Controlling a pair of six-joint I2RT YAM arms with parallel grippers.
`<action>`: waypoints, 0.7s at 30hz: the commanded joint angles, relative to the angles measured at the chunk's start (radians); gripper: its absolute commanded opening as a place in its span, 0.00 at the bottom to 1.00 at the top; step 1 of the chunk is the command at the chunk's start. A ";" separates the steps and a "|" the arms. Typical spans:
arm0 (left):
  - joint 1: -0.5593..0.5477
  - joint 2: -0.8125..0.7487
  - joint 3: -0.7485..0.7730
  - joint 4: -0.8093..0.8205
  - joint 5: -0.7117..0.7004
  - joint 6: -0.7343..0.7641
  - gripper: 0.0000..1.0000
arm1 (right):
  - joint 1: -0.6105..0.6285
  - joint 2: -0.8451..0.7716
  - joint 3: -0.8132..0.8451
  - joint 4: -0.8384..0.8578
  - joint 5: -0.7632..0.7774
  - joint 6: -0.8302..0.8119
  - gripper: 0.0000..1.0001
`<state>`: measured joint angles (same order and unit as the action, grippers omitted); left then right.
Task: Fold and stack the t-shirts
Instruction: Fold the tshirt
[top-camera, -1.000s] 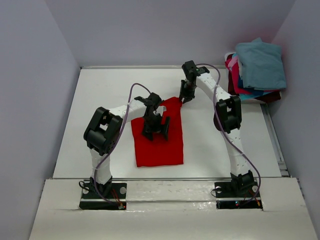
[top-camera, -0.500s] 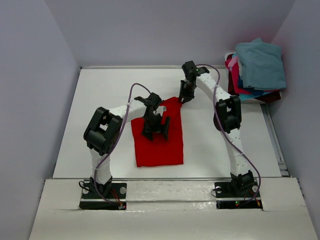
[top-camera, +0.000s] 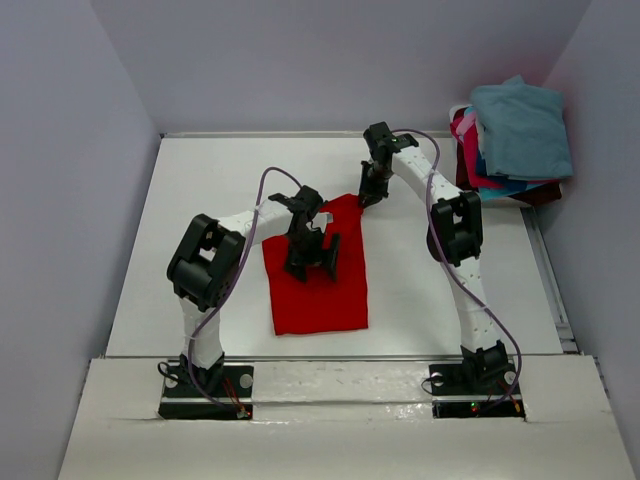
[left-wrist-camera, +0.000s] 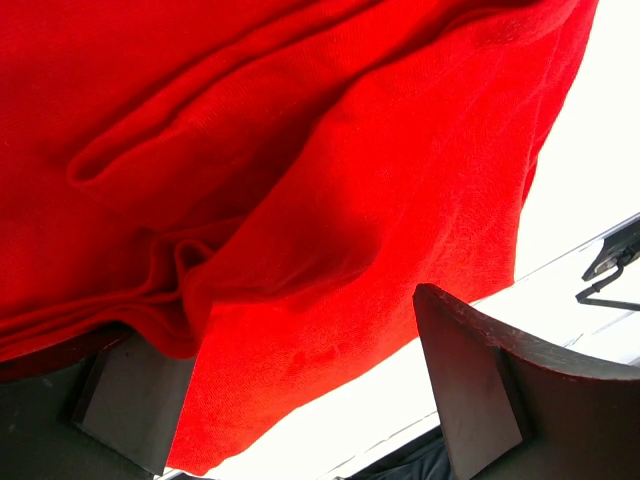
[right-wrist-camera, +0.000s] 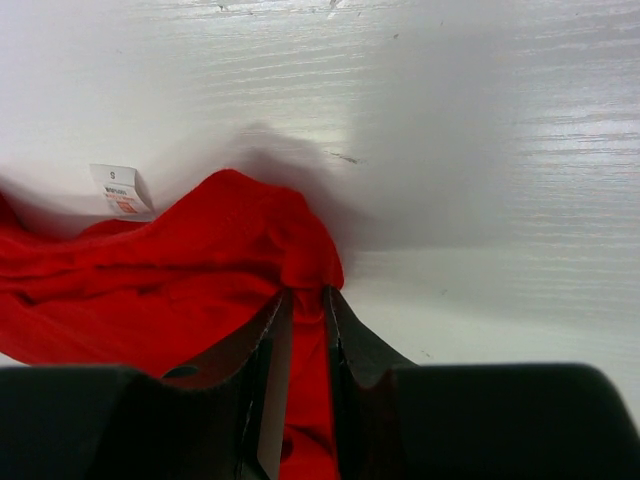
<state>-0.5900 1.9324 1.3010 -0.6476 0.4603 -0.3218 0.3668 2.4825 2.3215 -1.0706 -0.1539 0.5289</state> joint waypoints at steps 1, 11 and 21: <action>-0.027 0.039 -0.060 0.013 -0.003 0.024 0.99 | -0.003 0.009 -0.010 -0.012 0.002 -0.007 0.25; -0.027 0.043 -0.052 0.011 -0.005 0.027 0.99 | -0.003 0.006 -0.048 -0.008 0.002 -0.010 0.25; -0.027 0.046 -0.055 0.014 -0.002 0.027 0.99 | -0.003 0.027 0.028 -0.023 -0.007 -0.009 0.08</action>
<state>-0.5900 1.9324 1.2999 -0.6464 0.4618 -0.3214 0.3668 2.4950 2.2887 -1.0767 -0.1543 0.5274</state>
